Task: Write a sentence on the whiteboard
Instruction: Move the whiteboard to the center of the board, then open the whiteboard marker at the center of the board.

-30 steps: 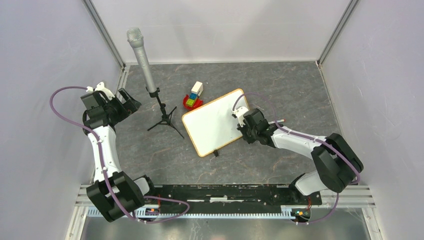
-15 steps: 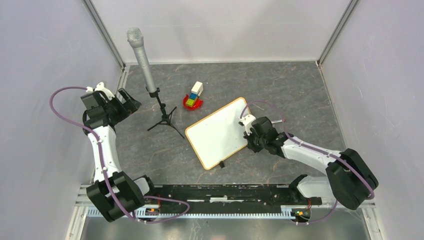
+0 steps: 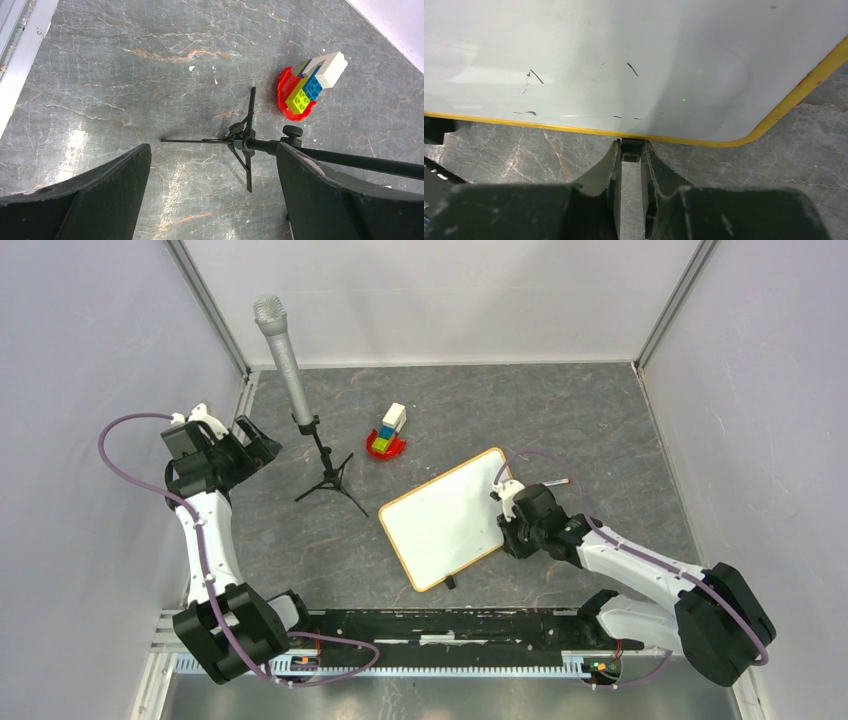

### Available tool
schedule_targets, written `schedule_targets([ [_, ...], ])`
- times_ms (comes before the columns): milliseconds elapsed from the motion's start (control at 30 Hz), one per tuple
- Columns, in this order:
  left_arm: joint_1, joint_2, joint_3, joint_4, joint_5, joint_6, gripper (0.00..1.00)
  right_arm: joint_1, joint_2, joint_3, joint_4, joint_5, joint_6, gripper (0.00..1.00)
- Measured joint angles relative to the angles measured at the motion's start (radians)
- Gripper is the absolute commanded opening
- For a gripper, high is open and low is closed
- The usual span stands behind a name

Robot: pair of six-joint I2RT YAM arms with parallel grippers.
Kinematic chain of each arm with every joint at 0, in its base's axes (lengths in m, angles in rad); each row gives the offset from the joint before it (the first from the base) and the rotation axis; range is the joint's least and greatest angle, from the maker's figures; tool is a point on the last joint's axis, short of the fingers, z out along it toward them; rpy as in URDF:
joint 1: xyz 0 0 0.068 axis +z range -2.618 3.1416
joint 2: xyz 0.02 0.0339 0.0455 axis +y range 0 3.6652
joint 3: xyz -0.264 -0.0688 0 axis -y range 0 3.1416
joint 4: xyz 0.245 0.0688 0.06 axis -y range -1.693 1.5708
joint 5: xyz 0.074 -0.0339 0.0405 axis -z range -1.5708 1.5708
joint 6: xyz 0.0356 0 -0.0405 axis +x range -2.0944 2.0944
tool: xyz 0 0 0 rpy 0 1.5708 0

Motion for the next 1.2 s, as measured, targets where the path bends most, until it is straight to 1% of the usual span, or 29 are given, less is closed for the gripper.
schedule_targets([
  [67, 0.000, 0.000, 0.000, 0.001, 0.000, -0.003, 1.00, -0.001, -0.005, -0.006, 0.000, -0.014, 0.013, 0.22],
  [133, 0.000, 0.000, 0.000, 0.002, 0.000, -0.007, 1.00, -0.002, -0.005, -0.008, 0.004, -0.020, 0.021, 0.24],
  [300, 0.000, 0.002, 0.000, 0.003, 0.000, -0.008, 1.00, -0.001, -0.011, -0.033, -0.025, -0.085, 0.032, 0.38],
  [400, 0.000, 0.002, 0.000, 0.003, 0.000, -0.008, 1.00, 0.000, -0.031, -0.040, -0.053, -0.124, 0.036, 0.44],
  [533, 0.000, 0.002, 0.003, 0.003, 0.002, -0.009, 1.00, 0.000, -0.062, -0.040, -0.114, -0.167, 0.031, 0.54],
  [567, 0.000, 0.002, 0.006, 0.003, 0.003, -0.009, 1.00, 0.001, -0.072, -0.040, -0.126, -0.176, 0.026, 0.59],
  [600, 0.000, 0.002, 0.010, 0.003, 0.004, -0.009, 1.00, 0.001, -0.082, -0.040, -0.136, -0.182, 0.023, 0.69],
  [700, 0.000, 0.002, 0.026, 0.000, 0.011, -0.008, 1.00, 0.002, -0.111, -0.021, -0.177, -0.205, -0.003, 0.85],
  [733, 0.000, 0.002, 0.033, -0.002, 0.014, -0.008, 1.00, -0.002, -0.119, -0.006, -0.190, -0.209, -0.016, 0.94],
  [767, 0.000, 0.002, 0.041, -0.005, 0.022, -0.008, 1.00, -0.006, -0.125, 0.012, -0.201, -0.212, -0.030, 0.98],
  [900, 0.000, 0.002, 0.084, -0.028, 0.074, -0.003, 1.00, -0.047, -0.148, 0.123, -0.225, -0.231, -0.101, 0.98],
  [1067, 0.000, 0.002, 0.163, -0.090, 0.110, 0.049, 1.00, -0.109, -0.192, 0.230, -0.235, -0.318, -0.209, 0.98],
  [1133, 0.000, 0.004, 0.193, -0.138, 0.122, 0.104, 1.00, -0.136, -0.193, 0.286, -0.255, -0.358, -0.258, 0.98],
  [1200, 0.000, 0.010, 0.219, -0.208, 0.143, 0.195, 1.00, -0.168, -0.176, 0.352, -0.275, -0.389, -0.304, 0.98],
])
